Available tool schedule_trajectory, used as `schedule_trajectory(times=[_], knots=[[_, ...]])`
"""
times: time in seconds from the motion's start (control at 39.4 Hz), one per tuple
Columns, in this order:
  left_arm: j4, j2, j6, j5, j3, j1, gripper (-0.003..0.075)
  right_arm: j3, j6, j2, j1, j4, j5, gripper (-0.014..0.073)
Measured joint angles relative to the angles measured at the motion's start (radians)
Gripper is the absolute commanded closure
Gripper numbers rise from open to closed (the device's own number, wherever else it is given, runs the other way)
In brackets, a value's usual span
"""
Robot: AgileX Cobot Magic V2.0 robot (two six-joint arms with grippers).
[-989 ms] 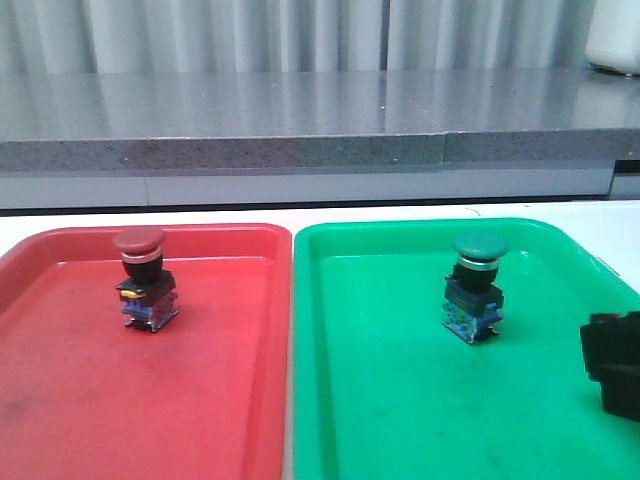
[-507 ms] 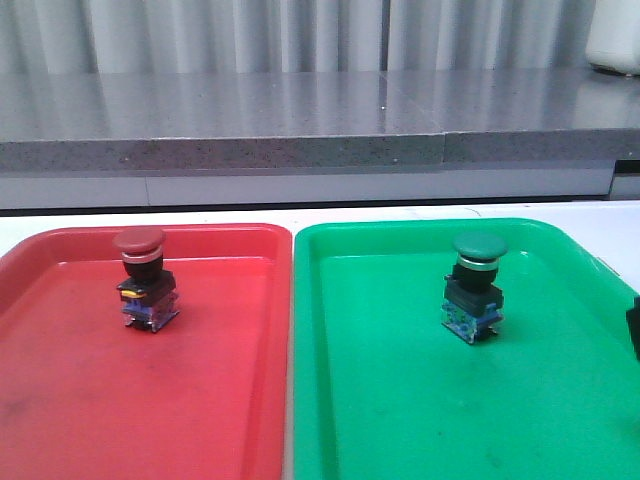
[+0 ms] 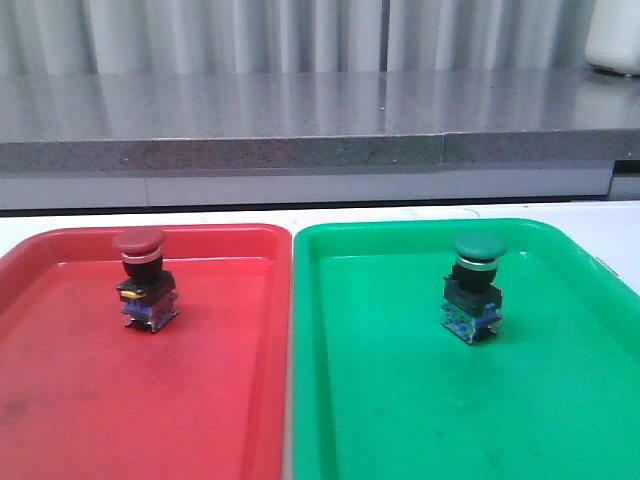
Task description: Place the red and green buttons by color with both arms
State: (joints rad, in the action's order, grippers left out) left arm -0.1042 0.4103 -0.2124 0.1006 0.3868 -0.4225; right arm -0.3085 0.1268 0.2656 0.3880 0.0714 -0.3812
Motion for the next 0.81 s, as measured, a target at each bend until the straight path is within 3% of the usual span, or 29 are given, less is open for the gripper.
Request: schedule_trajectory(times=[0.23, 0.81], knots=[[0.000, 0.000, 0.000, 0.000, 0.000, 0.000, 0.0740, 0.007, 0.000, -0.186, 0.000, 0.000, -0.002, 0.0652], [0.000, 0.000, 0.000, 0.000, 0.000, 0.000, 0.0740, 0.007, -0.002, -0.195, 0.000, 0.000, -0.002, 0.0652]])
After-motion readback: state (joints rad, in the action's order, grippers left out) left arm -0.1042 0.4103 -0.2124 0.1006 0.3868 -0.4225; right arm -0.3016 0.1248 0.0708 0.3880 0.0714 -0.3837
